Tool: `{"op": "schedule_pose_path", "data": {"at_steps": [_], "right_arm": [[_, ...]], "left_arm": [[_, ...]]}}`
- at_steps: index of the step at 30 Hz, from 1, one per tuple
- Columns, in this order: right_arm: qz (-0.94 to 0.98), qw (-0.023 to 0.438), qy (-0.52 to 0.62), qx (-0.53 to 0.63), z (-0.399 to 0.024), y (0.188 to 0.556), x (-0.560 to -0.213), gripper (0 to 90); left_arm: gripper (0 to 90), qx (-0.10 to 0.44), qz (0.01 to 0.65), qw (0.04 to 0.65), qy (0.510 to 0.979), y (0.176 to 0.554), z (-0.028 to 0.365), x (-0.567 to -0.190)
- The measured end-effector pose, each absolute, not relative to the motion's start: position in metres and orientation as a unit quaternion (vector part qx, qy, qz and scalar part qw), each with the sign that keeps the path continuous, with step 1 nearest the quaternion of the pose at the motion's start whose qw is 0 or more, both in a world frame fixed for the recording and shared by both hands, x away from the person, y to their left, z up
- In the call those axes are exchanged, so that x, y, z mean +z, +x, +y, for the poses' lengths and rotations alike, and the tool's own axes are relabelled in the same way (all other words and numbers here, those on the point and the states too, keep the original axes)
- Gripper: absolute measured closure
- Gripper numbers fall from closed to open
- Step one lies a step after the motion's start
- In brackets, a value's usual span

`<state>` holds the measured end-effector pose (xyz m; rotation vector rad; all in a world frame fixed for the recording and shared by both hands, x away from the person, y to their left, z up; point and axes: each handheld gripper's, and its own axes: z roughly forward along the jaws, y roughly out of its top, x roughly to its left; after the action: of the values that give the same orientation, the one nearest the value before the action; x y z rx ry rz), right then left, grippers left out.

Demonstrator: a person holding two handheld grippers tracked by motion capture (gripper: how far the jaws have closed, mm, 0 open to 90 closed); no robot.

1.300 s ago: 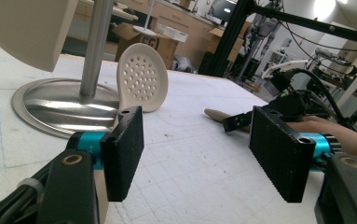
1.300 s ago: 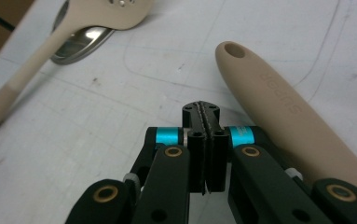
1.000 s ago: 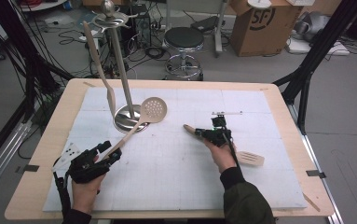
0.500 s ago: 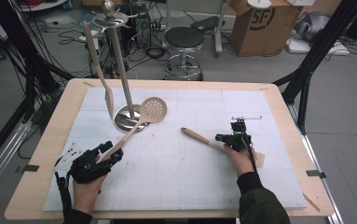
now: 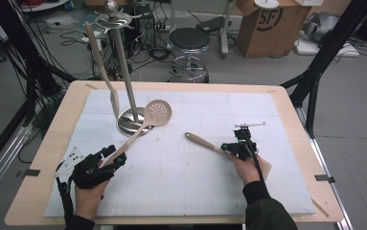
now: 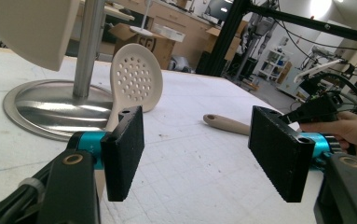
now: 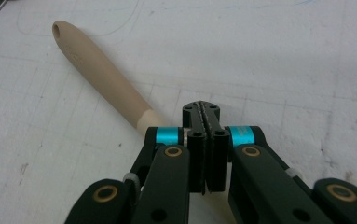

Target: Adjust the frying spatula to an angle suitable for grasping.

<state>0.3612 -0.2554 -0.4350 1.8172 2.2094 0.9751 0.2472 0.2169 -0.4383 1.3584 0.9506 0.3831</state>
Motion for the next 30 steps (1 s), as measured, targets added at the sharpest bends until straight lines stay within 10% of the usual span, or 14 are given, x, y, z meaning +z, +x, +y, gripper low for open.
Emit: {"op": "schedule_pose_path", "data": {"at_steps": [30], "right_arm": [[0.724, 0.026, 0.618, 0.306, -0.265, 0.331, -0.435, 90.0]], "left_arm": [[36.5, 0.168, 0.416, 0.66, 0.603, 0.247, 0.214, -0.438]]}}
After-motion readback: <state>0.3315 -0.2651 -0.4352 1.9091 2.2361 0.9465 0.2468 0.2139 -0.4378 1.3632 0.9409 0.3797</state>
